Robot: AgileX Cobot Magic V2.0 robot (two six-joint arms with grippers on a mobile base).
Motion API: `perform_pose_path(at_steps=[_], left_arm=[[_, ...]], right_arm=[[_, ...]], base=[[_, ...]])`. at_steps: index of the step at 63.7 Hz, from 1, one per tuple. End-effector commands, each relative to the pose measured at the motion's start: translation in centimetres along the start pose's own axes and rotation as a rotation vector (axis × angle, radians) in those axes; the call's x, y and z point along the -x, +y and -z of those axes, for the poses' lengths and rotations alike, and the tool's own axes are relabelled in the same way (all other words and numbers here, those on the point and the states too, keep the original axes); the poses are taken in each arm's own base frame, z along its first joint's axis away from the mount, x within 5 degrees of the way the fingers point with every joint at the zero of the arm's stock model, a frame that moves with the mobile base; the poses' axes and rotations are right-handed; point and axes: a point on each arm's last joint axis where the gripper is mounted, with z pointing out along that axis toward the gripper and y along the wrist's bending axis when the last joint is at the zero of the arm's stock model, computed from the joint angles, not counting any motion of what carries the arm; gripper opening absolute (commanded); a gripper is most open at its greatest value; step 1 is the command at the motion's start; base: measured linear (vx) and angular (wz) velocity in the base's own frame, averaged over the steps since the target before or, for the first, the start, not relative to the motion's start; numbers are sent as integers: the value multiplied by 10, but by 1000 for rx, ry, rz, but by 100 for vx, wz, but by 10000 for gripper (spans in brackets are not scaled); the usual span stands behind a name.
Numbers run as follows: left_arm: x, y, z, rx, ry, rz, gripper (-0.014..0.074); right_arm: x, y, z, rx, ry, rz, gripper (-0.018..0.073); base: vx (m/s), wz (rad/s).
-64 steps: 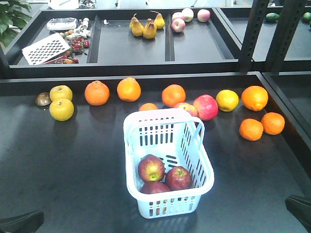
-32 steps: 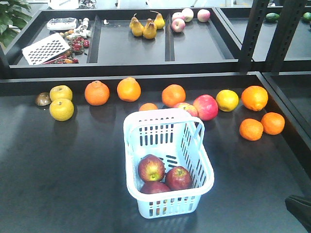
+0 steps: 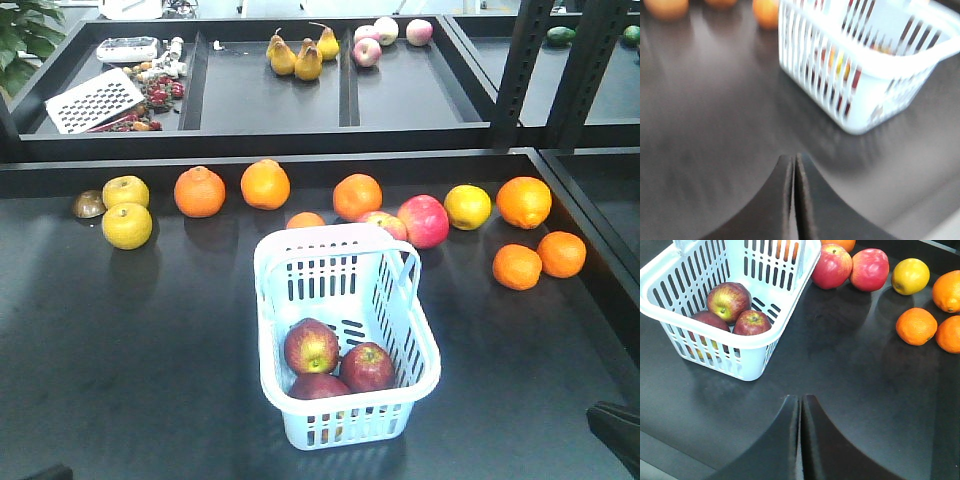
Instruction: Pick three apples into basket with both arms
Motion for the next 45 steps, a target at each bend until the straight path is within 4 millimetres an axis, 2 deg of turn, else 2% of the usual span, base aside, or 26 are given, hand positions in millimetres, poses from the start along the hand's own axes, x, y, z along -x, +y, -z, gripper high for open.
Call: perform_pose_path(at_steps=[1, 22, 36, 45], left_arm=[[7, 1, 5, 6, -136, -35, -6], [16, 11, 27, 190, -370, -119, -6], [17, 18, 38, 343, -462, -103, -6], [17, 22, 40, 425, -463, -96, -6]], right_arm=[[13, -2, 4, -16, -84, 11, -4], [13, -2, 4, -16, -84, 11, -4], [13, -2, 4, -16, -85, 11, -4], [13, -2, 4, -16, -84, 11, -4]], base=[[0, 0], [0, 0], [0, 0], [0, 0]])
